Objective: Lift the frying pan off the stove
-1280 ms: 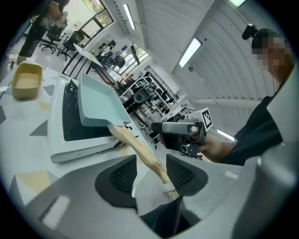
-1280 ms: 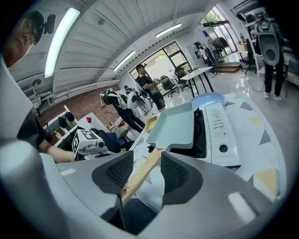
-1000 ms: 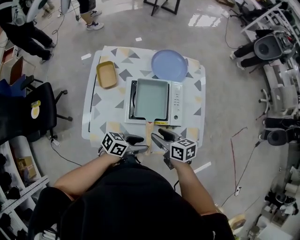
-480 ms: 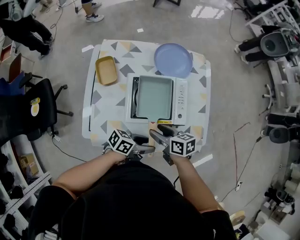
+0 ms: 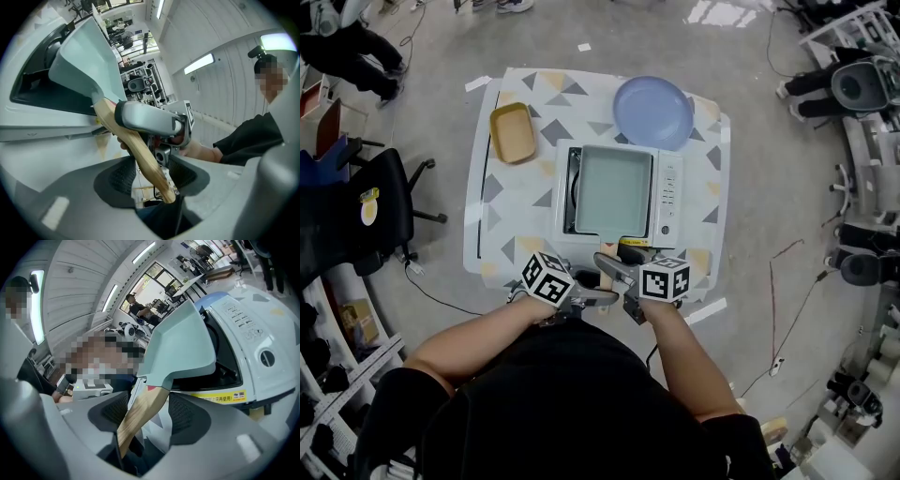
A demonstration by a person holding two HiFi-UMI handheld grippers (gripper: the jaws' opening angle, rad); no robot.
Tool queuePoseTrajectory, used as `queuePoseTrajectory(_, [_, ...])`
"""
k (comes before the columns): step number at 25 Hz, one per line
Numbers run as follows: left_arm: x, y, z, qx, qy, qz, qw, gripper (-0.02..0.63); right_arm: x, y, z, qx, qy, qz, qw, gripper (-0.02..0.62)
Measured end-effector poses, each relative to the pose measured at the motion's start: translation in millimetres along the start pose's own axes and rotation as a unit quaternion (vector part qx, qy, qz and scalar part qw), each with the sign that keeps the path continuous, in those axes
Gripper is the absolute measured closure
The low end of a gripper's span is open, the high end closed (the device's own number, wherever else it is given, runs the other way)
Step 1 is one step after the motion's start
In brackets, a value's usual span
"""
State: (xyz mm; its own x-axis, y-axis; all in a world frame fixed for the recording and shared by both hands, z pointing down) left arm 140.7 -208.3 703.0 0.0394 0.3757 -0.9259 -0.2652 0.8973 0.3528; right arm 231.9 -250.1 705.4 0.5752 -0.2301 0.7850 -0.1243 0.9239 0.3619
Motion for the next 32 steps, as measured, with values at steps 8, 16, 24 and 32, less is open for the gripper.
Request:
queuePoseTrajectory(8, [-2.3, -3.6, 4.1, -0.014, 0.005, -0.010, 0.9998, 0.434, 8.8, -2.6, 12.2, 0.013, -0.042, 0.058, 0.997, 0.305])
queuePoseTrajectory(16, [-1.8, -4.9, 2.7, -0.033, 0.009, -0.007, 0.9994, 0.437, 8.6, -3.4, 21.7, 0.014, -0.071, 0.082, 0.994, 0.339])
queuePoseTrajectory(24, [2.6, -9.3, -4.8, -0.039, 0.000, -0.005, 0.9992, 0.434, 5.6, -6.9, 22.3, 0.046, -0.092, 0.117, 0.988, 0.351])
queuePoseTrajectory(32, [12.0, -10.6, -10.8, -0.051, -0.002, 0.005, 0.9987, 0.431, -2.5, -6.0, 20.4, 0.075, -0.119, 0.144, 0.980, 0.362])
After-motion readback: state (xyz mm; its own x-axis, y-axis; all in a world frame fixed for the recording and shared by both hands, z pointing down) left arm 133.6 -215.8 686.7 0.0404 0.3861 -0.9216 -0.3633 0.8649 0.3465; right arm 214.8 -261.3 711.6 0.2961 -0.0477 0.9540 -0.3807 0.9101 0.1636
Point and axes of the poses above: the fingertips, and each gripper's own axes: z forward along the fingers, x to its right, y out of its underside, the point moved 7 cm from there along -z, backward along the fingers, and after that the axes turned 1 degree about -y, right-handed, at the moved point
